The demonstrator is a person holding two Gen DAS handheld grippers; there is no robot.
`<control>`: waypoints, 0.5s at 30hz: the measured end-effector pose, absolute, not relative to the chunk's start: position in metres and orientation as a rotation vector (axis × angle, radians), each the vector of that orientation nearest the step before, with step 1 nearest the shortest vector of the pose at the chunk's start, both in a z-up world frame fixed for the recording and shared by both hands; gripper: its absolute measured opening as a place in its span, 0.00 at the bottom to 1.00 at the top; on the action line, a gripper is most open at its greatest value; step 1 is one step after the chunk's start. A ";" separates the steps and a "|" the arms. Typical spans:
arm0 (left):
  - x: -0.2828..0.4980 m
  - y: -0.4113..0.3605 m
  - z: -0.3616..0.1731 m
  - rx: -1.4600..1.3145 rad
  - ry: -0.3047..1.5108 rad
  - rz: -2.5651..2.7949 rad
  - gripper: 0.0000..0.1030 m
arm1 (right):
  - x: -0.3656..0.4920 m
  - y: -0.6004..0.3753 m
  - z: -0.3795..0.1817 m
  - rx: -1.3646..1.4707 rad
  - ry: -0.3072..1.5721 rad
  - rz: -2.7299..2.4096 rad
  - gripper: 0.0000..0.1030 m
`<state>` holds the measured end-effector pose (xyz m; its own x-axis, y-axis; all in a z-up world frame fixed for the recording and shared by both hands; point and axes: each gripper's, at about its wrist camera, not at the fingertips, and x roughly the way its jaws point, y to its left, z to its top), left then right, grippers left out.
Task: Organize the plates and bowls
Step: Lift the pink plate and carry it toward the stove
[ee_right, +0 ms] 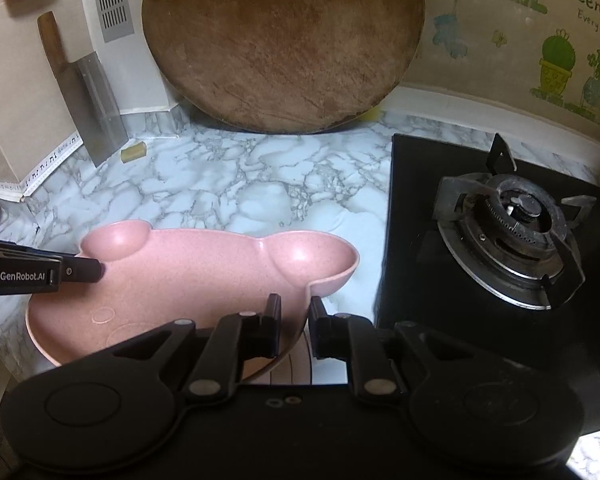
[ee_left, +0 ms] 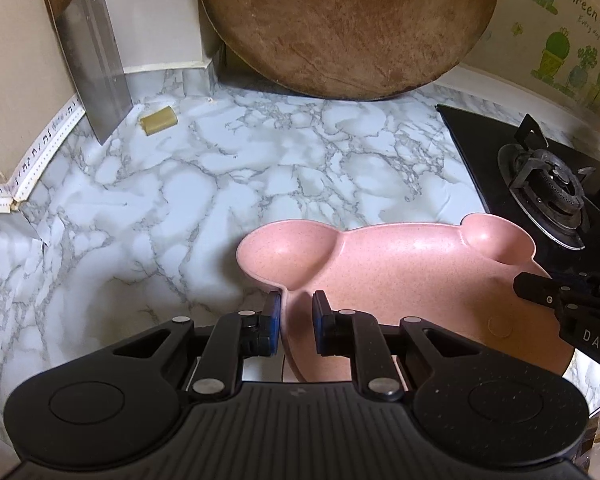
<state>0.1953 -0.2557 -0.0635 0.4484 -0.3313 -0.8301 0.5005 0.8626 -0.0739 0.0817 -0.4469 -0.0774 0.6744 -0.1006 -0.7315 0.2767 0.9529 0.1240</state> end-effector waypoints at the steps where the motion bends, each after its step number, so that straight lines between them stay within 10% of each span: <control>1: 0.195 -0.255 -0.065 0.190 0.981 -0.518 0.15 | 0.082 -0.447 -0.079 0.232 0.808 -0.210 0.15; 15: 0.187 -0.249 -0.078 0.181 1.009 -0.526 0.15 | 0.076 -0.443 -0.092 0.214 0.841 -0.178 0.15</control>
